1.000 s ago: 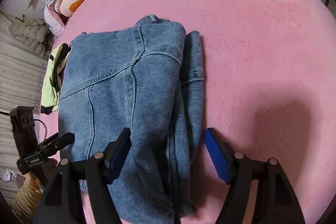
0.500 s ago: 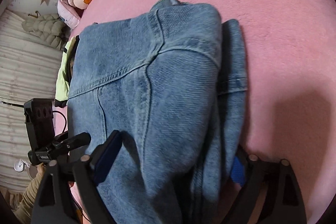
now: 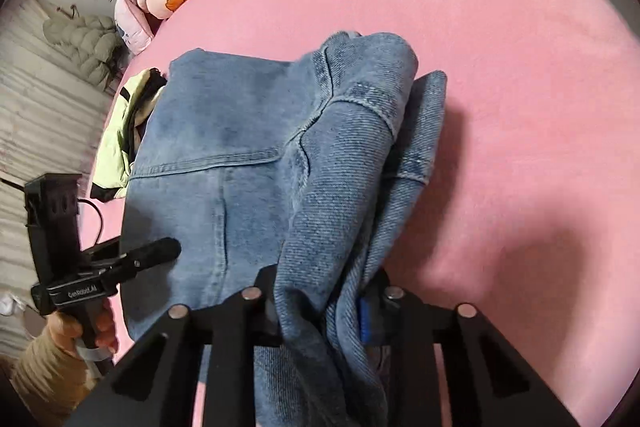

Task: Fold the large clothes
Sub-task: 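Carry the denim bundle onto the pale green garment and release both grippers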

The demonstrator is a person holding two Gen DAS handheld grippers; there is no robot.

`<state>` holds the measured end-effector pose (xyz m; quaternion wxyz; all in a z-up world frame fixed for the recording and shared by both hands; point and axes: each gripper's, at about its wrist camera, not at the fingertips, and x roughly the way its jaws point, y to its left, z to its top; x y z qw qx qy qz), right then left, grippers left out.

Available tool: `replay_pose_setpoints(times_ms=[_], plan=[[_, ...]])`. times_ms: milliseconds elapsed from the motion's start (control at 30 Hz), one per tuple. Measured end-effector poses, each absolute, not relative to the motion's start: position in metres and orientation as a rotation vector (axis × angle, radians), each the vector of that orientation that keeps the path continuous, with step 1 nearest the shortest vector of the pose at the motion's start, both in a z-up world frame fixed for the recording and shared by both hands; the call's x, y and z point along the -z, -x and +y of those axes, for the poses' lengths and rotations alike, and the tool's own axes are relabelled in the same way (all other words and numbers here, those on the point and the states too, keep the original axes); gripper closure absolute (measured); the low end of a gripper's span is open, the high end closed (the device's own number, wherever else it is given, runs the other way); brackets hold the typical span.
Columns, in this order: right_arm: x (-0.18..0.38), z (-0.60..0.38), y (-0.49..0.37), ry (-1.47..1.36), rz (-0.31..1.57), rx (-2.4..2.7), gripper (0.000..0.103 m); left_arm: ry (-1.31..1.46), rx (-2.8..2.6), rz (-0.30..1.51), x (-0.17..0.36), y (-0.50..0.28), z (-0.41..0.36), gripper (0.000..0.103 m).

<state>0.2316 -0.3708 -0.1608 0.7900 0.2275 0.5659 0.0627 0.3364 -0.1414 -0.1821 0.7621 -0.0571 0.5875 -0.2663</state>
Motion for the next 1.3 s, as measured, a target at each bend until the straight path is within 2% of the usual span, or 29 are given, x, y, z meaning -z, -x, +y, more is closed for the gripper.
replay_pose_setpoints(times_ms=[200, 500, 700, 900, 1100, 1200, 1300], plan=[[0.115, -0.319, -0.206, -0.421, 1.185, -0.113, 0.083, 0.014, 0.543, 1.197, 0.128, -0.303, -0.102, 0.06], [0.07, -0.21, -0.195, -0.466, 1.167, -0.235, 0.084, -0.001, 0.463, 1.18, 0.057, -0.28, 0.016, 0.062], [0.024, -0.136, -0.245, -0.45, 1.098, -0.334, 0.084, -0.012, 0.412, 1.112, 0.008, -0.304, 0.095, 0.062], [-0.008, -0.076, -0.328, -0.441, 1.004, -0.377, 0.084, -0.034, 0.376, 1.046, -0.03, -0.38, 0.163, 0.061], [-0.002, -0.02, -0.428, -0.478, 0.923, -0.385, 0.084, -0.031, 0.354, 0.973, -0.024, -0.48, 0.227, 0.061], [0.023, 0.005, -0.475, -0.494, 0.912, -0.396, 0.083, -0.013, 0.341, 0.978, 0.009, -0.526, 0.258, 0.061], [0.065, 0.025, -0.519, -0.497, 0.928, -0.4, 0.083, 0.0, 0.32, 1.001, 0.064, -0.555, 0.276, 0.06]])
